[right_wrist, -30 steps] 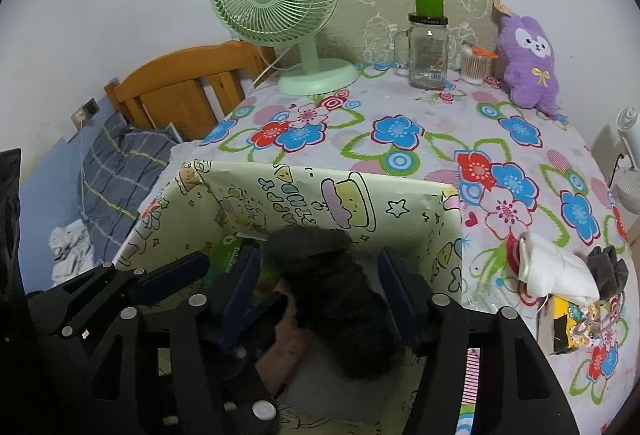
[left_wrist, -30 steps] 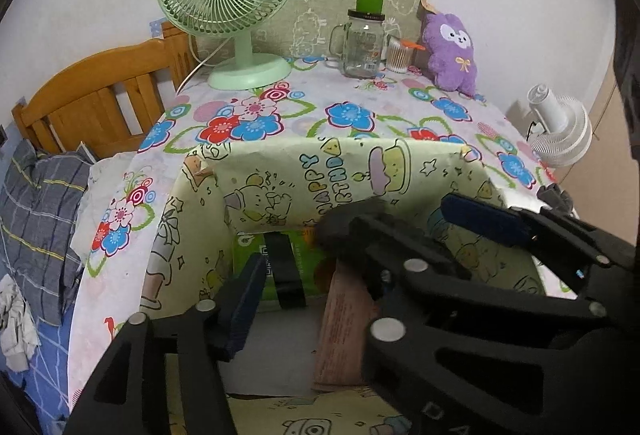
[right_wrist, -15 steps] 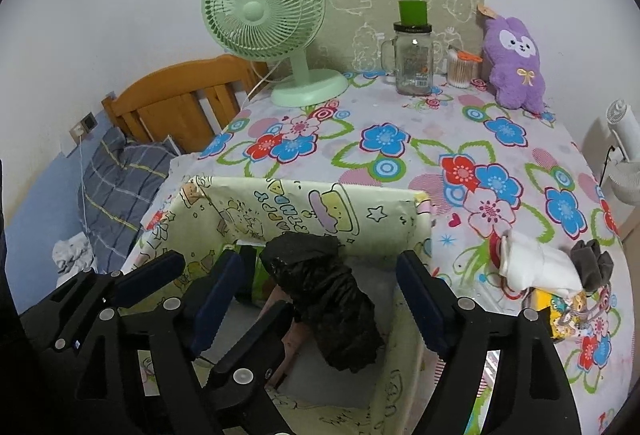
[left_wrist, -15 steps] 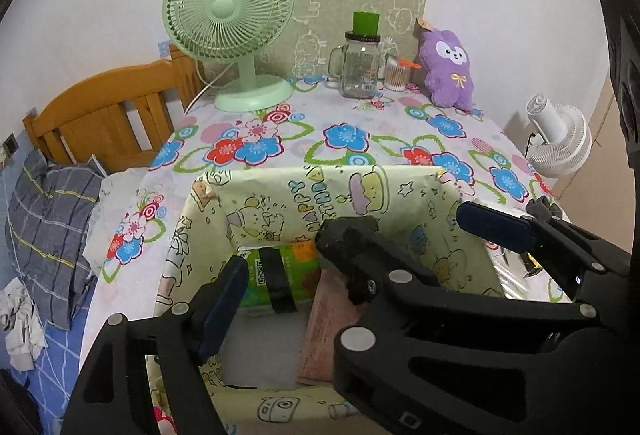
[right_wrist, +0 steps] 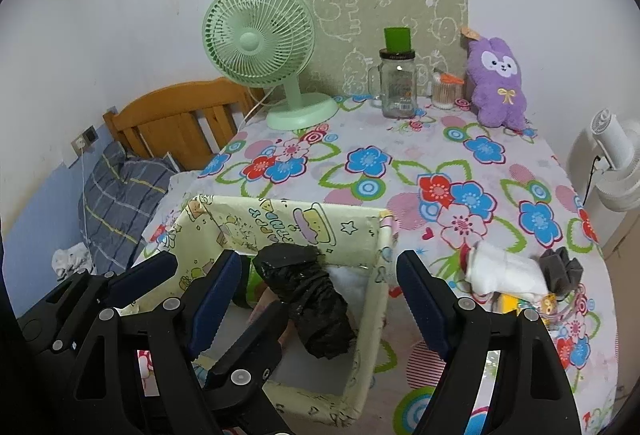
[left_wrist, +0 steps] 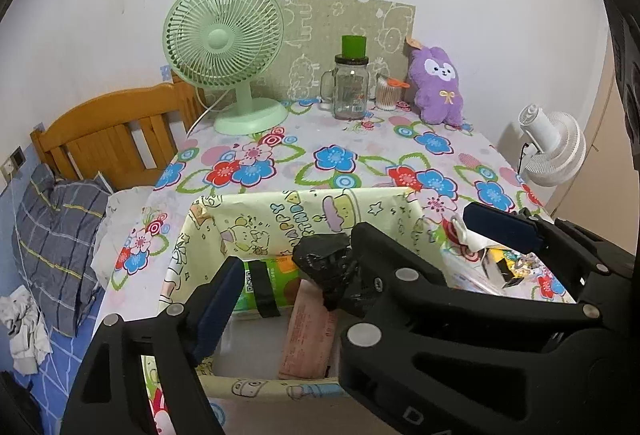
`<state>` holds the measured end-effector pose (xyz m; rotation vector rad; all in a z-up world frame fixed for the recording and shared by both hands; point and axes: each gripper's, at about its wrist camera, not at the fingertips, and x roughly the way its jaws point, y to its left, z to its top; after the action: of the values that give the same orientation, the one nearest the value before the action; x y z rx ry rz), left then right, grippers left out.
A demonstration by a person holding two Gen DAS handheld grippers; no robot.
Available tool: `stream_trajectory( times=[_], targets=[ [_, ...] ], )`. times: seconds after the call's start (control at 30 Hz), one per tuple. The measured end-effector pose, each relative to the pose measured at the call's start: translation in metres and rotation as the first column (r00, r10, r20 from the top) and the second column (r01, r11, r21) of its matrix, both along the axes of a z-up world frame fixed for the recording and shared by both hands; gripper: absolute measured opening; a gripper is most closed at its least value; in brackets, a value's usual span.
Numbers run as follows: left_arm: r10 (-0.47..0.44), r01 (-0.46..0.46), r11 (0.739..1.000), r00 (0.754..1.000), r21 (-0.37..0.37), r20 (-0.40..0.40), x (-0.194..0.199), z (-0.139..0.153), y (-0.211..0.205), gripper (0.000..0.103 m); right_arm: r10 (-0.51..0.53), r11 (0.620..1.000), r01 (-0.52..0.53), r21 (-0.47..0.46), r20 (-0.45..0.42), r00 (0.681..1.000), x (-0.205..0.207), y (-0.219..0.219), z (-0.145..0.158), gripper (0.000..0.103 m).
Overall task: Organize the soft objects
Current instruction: 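Withdraw both open tools from the box back over the bed items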
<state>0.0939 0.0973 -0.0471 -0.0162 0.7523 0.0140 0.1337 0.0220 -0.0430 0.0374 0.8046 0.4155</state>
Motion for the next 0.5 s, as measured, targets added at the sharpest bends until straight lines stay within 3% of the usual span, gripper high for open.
stream_trajectory(
  times=[0.5],
  targets=[
    [-0.002,0.001,1.000,0.999,0.013,0.045,-0.012,0.018,-0.030,0.090,-0.046,0.999,0.047,-0.014,0.057,0.997,-0.016,-0.033,0.021,0.084]
  ],
)
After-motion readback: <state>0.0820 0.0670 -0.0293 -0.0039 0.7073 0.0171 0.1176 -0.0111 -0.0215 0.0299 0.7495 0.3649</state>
